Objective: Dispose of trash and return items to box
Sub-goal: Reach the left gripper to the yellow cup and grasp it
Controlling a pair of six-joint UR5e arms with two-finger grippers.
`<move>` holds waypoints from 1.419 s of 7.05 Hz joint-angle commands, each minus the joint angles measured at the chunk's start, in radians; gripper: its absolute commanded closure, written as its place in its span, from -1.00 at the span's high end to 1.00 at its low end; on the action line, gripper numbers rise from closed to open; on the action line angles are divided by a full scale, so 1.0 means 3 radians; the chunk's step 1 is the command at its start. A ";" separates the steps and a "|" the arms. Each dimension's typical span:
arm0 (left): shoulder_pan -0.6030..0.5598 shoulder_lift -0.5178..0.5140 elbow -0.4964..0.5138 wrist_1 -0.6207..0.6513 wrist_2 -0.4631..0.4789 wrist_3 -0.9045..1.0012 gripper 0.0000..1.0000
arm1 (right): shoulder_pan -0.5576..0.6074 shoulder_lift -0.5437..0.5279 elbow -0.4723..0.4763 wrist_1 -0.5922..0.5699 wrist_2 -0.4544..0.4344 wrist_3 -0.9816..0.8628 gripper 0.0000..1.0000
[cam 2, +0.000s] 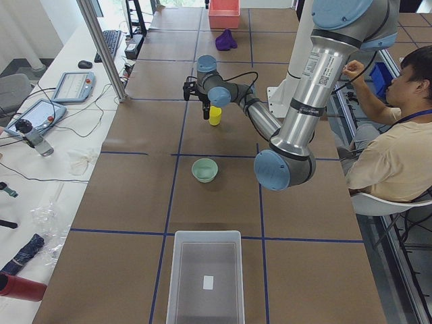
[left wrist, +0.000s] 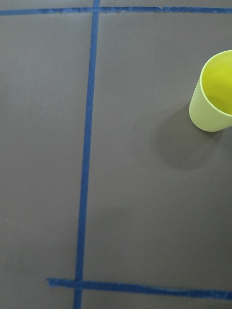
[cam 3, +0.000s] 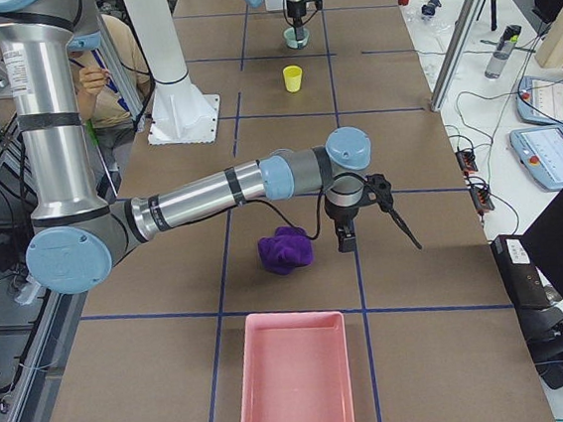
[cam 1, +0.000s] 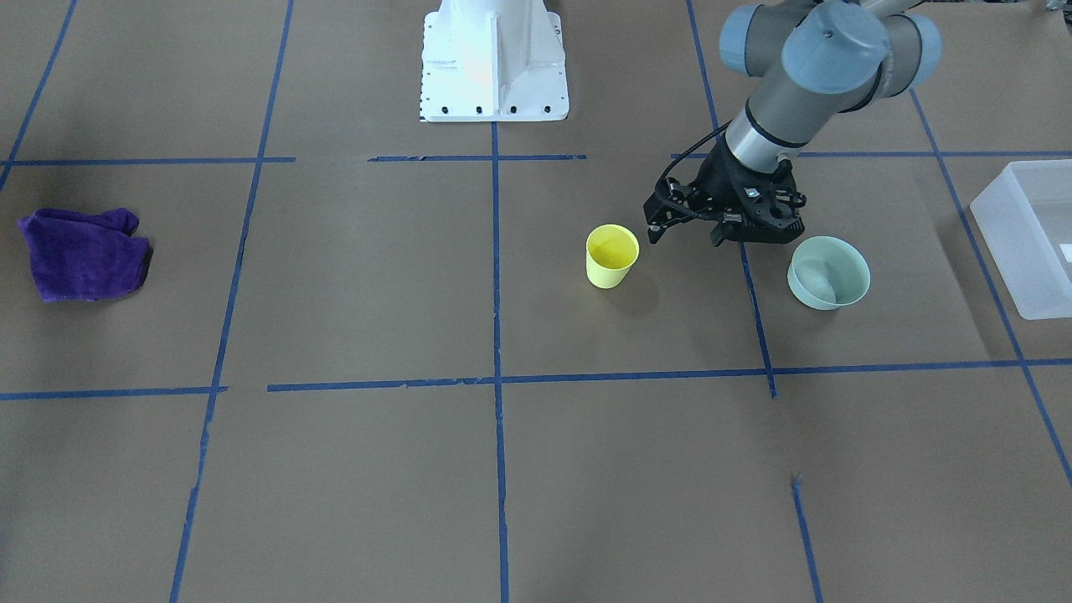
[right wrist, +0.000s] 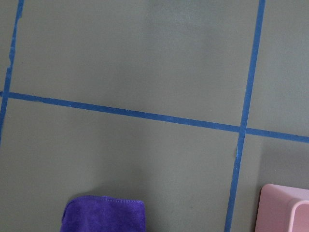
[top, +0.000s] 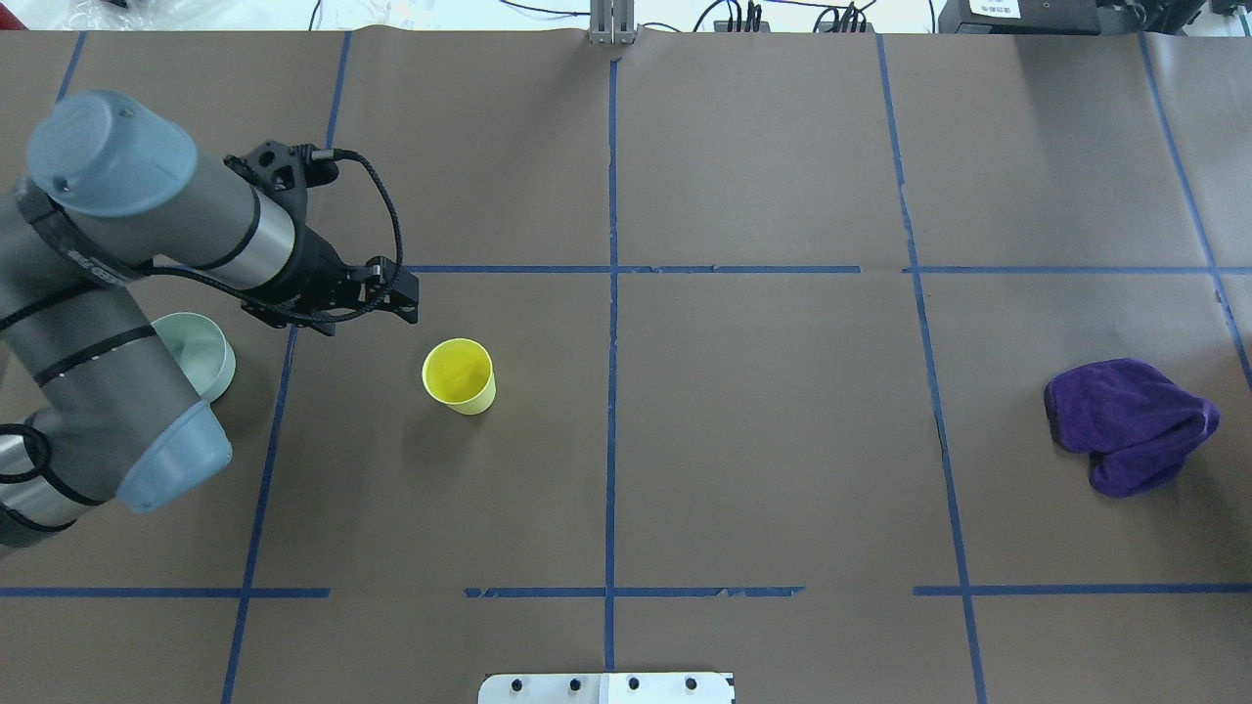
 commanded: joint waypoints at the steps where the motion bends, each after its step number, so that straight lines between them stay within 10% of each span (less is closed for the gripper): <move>1: 0.0222 -0.0042 0.0025 -0.0004 0.0258 -0.0330 1.00 | -0.0007 -0.0030 -0.0010 0.0000 0.0013 -0.0008 1.00; 7: 0.0499 -0.0119 0.0238 0.0197 0.0428 -0.0299 0.94 | -0.0002 -0.0086 -0.0010 0.0000 0.0018 -0.0019 1.00; 9: 0.0524 -0.0145 0.0362 0.0064 0.0428 -0.0299 0.58 | -0.0002 -0.0086 -0.0005 0.0000 0.0018 -0.0019 1.00; 10: 0.0534 -0.0150 0.0362 0.0048 0.0423 -0.0304 -0.17 | -0.0002 -0.0086 -0.0005 0.0000 0.0018 -0.0019 1.00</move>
